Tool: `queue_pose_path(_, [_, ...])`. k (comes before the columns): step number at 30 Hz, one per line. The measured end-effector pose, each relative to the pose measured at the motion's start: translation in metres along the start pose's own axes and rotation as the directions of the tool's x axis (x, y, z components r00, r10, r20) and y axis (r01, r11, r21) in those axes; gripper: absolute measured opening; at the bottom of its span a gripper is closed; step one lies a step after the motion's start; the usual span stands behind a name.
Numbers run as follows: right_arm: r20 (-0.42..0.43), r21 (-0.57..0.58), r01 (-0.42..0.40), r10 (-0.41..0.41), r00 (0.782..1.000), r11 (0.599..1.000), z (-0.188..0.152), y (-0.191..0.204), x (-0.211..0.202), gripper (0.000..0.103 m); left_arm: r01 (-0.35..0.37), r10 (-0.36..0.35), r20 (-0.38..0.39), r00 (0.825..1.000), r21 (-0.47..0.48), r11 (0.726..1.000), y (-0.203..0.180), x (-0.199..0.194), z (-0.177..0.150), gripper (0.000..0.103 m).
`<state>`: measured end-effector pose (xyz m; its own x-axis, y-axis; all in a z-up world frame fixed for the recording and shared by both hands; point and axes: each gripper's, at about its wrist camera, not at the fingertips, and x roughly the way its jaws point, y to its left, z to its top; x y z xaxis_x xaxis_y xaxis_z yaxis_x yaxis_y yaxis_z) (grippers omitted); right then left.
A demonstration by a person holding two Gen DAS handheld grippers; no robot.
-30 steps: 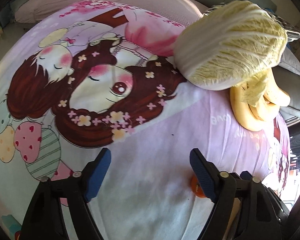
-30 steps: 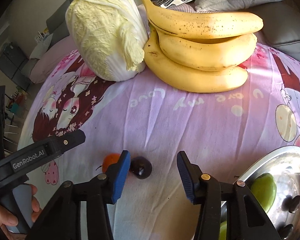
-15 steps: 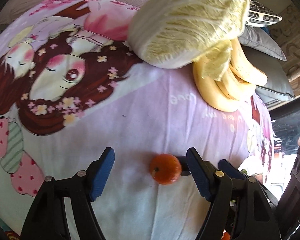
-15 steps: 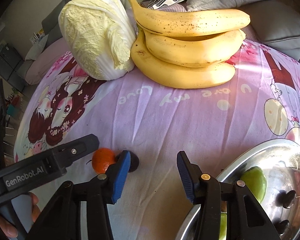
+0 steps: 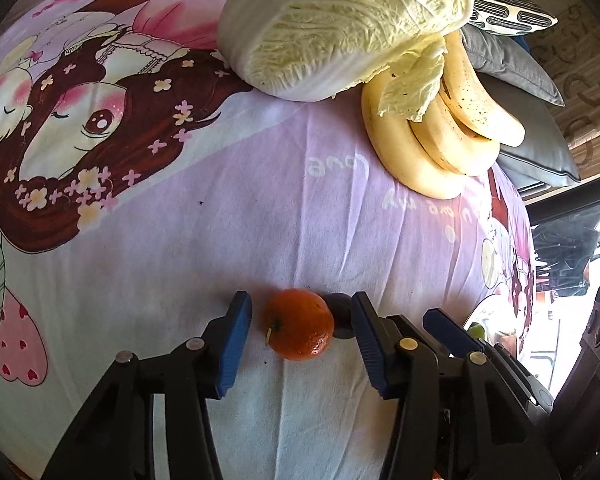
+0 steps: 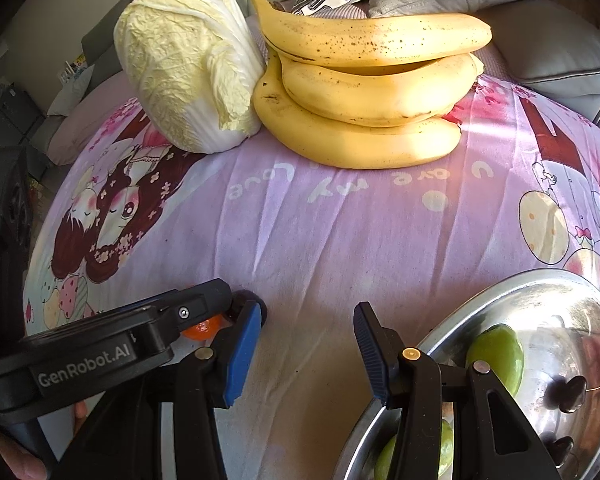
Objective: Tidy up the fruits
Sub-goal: 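Grasp the orange with the left tool while the right tool grasps the dark cherry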
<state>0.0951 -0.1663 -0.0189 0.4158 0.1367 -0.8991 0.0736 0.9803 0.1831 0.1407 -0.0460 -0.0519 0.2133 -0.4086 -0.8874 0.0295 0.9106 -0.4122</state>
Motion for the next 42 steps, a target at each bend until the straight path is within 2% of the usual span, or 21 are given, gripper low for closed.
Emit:
queue_pose_path(5, [-0.002,-0.001,0.002,-0.002,1.000,1.000,0.000,0.000,0.000,0.051,0.011,-0.011,0.002,1.000,-0.008,1.000,0.009,-0.009,-0.002,0.047])
queue_pose_path(8, [-0.002,-0.002,0.002,-0.003,1.000,1.000,0.000,0.000,0.001,0.051,-0.001,0.001,0.006,1.000,-0.020,1.000,0.015,-0.013,-0.002,0.038])
queue_pose_path(22, [-0.003,-0.016,-0.011,0.011,1.000,1.000,-0.003,0.002,-0.001,0.051,0.014,-0.012,0.029,1.000,-0.085,0.996,0.038,-0.029,-0.002,0.038])
queue_pose_path(31, [-0.020,-0.063,-0.048,0.047,0.999,0.997,-0.005,0.017,0.002,0.051,-0.041,0.056,0.089,0.994,-0.166,0.985,0.066,-0.049,0.001,0.040])
queue_pose_path(42, [-0.033,-0.146,-0.065,0.061,0.998,0.987,-0.005,0.044,0.018,0.051,-0.040,0.058,0.091,0.994,-0.190,0.981,0.078,-0.058,0.000,0.040])
